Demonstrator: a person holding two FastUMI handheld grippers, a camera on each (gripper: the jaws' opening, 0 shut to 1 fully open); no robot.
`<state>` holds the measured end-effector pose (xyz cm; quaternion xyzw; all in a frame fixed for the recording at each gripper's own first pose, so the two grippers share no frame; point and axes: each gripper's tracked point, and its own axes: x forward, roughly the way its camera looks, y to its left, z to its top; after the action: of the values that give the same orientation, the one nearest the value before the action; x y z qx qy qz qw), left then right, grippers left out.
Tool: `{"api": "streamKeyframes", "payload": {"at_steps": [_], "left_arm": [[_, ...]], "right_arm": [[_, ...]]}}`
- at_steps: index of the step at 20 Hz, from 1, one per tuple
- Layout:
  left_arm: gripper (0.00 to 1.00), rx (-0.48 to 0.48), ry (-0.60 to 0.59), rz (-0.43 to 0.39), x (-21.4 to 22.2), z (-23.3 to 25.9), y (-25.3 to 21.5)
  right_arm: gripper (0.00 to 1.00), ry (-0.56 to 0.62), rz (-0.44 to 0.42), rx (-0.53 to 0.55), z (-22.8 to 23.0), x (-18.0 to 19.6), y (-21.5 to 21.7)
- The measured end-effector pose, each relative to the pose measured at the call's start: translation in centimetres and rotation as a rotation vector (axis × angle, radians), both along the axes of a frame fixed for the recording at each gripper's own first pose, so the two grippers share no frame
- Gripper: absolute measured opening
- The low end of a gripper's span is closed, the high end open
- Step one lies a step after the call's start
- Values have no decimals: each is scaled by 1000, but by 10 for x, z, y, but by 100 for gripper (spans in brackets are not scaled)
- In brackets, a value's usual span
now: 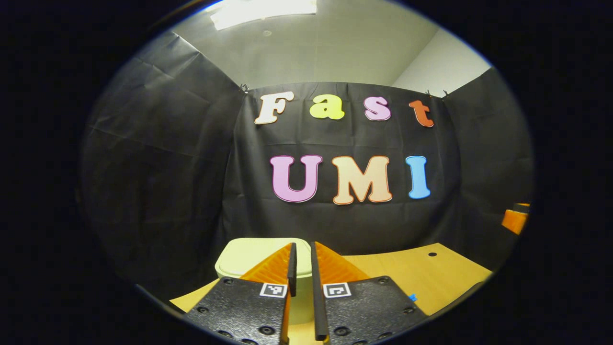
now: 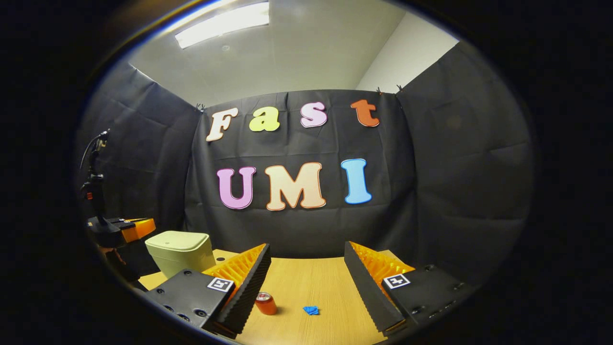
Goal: Press the lid of the desktop garbage bin to open it, pick up the crumpled paper on the desktop and throw it into the bin, then pick up the pop can on the desktop and drop it into the bin, and finally close the garbage bin lid.
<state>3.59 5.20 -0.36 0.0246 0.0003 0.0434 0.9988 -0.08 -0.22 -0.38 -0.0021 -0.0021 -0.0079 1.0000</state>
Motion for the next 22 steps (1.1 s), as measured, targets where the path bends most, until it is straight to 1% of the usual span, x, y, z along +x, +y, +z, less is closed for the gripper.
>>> {"api": "streamKeyframes", "payload": {"at_steps": [1, 2, 3, 5, 6, 8, 9, 10, 12, 16, 17, 18, 19, 20, 21, 22], "left_arm": [[4, -2, 6, 12, 3, -3, 6], [2, -10, 12, 18, 6, -6, 11], [0, -17, 21, 25, 9, -10, 17], [1, -4, 19, 53, 15, -16, 35], [0, 3, 21, 64, 19, -20, 42], [1, 14, 29, 69, 25, -30, 50], [0, 24, 37, 74, 29, -36, 55], [0, 35, 41, 92, 23, -41, 55], [0, 42, 51, 108, 36, -52, 67], [0, 26, 91, 96, 32, -75, 68], [0, 27, 102, 96, 31, -80, 68], [0, 29, 108, 98, 30, -82, 68], [0, 36, 94, 95, 30, -78, 67], [0, 37, 96, 91, 31, -78, 66], [0, 31, 103, 92, 30, -83, 66], [0, 23, 89, 95, 28, -80, 67]], "right_arm": [[94, -1, -4, -4, 0, 0, -1], [97, 2, -10, -5, -2, -1, -2], [97, 5, -13, -2, -3, -1, -2], [97, 9, -12, 14, -2, -1, 0], [97, 8, -11, 18, -1, -2, 1], [97, 13, -11, 9, -3, -1, 2], [94, 19, -11, 1, -4, -1, 2], [97, 25, -9, -6, -6, -2, 3], [97, 38, -7, -15, -10, -4, 4], [97, 59, -3, -17, -14, -5, 5], [94, 56, -8, -20, -12, -5, 3], [97, 56, -11, -21, -12, -6, 2], [94, 58, -11, -20, -12, -6, 2], [94, 62, -9, -19, -13, -7, 3], [97, 67, -7, -16, -15, -7, 3], [97, 73, -3, -15, -17, -7, 4]]}}
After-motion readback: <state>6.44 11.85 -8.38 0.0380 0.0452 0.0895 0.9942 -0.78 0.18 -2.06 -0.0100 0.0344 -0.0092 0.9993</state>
